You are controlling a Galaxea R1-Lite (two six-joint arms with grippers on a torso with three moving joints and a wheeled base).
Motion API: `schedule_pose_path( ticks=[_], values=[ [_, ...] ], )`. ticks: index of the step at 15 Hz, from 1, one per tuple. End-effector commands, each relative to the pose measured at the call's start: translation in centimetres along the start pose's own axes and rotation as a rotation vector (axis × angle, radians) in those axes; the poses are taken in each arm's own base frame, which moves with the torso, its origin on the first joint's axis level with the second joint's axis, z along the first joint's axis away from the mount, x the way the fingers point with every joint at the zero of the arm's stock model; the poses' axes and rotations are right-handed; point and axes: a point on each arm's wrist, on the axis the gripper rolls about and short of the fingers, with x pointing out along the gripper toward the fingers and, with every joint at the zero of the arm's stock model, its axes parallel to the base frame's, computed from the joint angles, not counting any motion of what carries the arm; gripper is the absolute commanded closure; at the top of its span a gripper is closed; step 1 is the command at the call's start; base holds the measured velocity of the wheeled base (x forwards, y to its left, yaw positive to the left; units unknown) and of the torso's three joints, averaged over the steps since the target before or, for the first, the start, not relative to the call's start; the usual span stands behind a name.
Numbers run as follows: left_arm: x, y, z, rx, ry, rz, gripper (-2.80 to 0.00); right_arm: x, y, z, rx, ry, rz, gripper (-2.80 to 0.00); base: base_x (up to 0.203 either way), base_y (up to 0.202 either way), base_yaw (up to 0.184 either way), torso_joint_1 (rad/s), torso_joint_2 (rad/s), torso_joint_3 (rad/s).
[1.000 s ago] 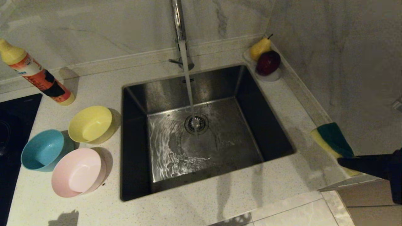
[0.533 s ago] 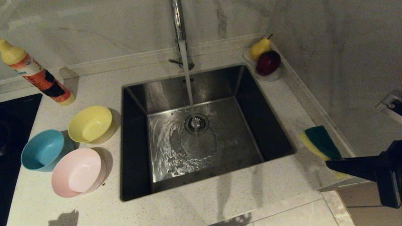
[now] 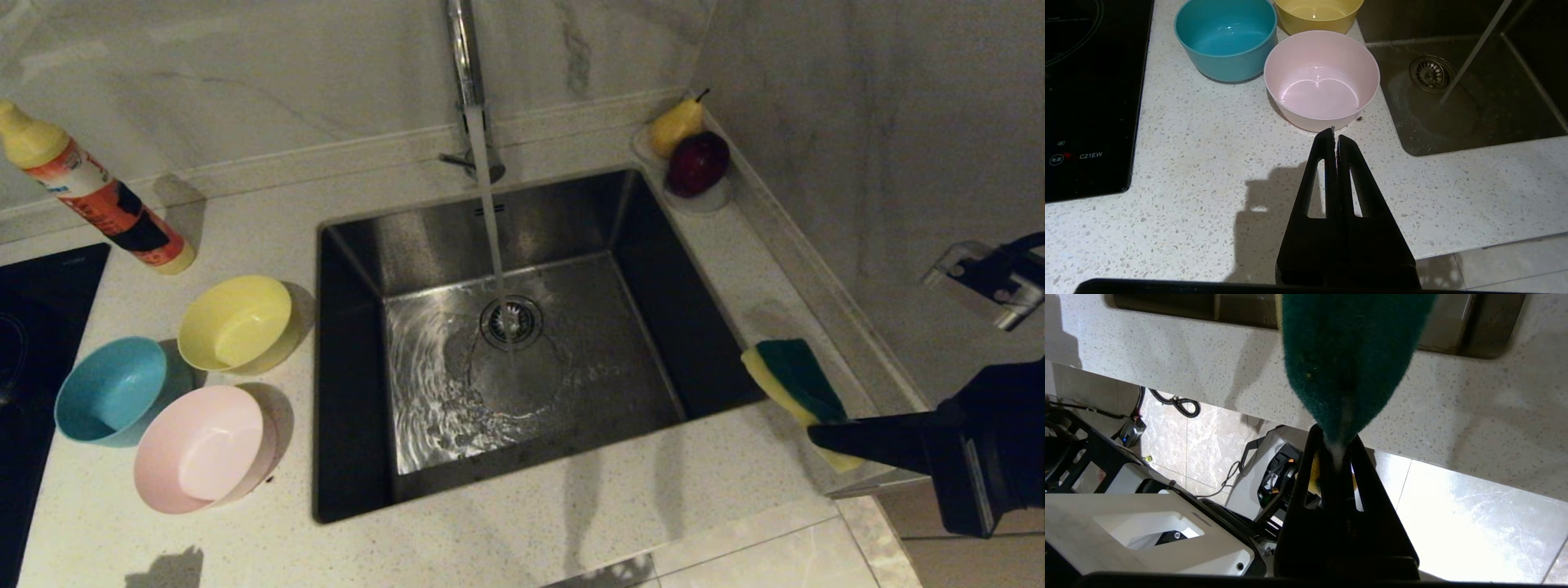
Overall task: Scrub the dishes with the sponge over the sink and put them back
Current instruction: Pick up a bowl and the sponge
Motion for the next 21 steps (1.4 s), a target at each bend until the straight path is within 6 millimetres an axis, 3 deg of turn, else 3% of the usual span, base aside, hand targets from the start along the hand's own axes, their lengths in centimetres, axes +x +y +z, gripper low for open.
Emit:
schedule_pose_path(
  ticks=[1, 4, 5, 9, 10, 13, 15, 18, 21],
  values=[
    [0.2, 0.0, -1.1, -0.001, 0.040, 0.006, 0.00, 0.7, 0.0, 0.0, 0.000, 0.027, -0.002, 0.00, 0.000, 0.000, 0.000, 0.000, 0.00, 0.000],
    [0.2, 0.0, -1.1, 0.010, 0.037, 0.009, 0.00, 1.0, 0.0, -0.1, 0.002, 0.038, -0.006, 0.00, 0.000, 0.000, 0.000, 0.000, 0.00, 0.000],
    [0.1, 0.0, -0.1, 0.017, 0.015, 0.019, 0.00, 1.2, 0.0, -0.2, 0.004, 0.047, -0.009, 0.00, 0.000, 0.000, 0.000, 0.000, 0.00, 0.000],
    [-0.8, -0.1, 9.8, 0.024, -0.154, 0.095, 0.00, 1.1, 0.0, 0.0, 0.006, 0.036, -0.004, 0.00, 0.000, 0.000, 0.000, 0.000, 0.00, 0.000],
    [0.0, -0.1, 11.9, 0.030, -0.132, 0.164, 0.00, 1.1, 0.0, 0.1, 0.008, 0.031, -0.003, 0.00, 0.000, 0.000, 0.000, 0.000, 0.00, 0.000],
    [4.7, 0.0, 16.7, 0.050, -0.018, 0.366, 0.00, 0.9, 0.1, 0.5, 0.010, 0.010, 0.003, 0.00, 0.000, 0.000, 0.000, 0.000, 0.00, 0.000],
    [7.8, 0.0, 18.5, 0.072, 0.047, 0.424, 0.00, 0.9, 0.2, 0.8, 0.007, 0.001, 0.003, 0.00, 0.000, 0.000, 0.000, 0.000, 0.00, 0.000],
    [13.4, 0.1, 19.6, 0.113, 0.162, 0.516, 0.00, 1.4, 0.2, 0.9, 0.002, 0.009, 0.002, 0.00, 0.000, 0.000, 0.000, 0.000, 0.00, 0.000],
    [18.9, 1.2, 18.5, 0.160, 0.306, 0.636, 0.00, 1.7, 0.2, 0.9, 0.001, 0.019, 0.001, 0.00, 0.000, 0.000, 0.000, 0.000, 0.00, 0.000]
  ],
)
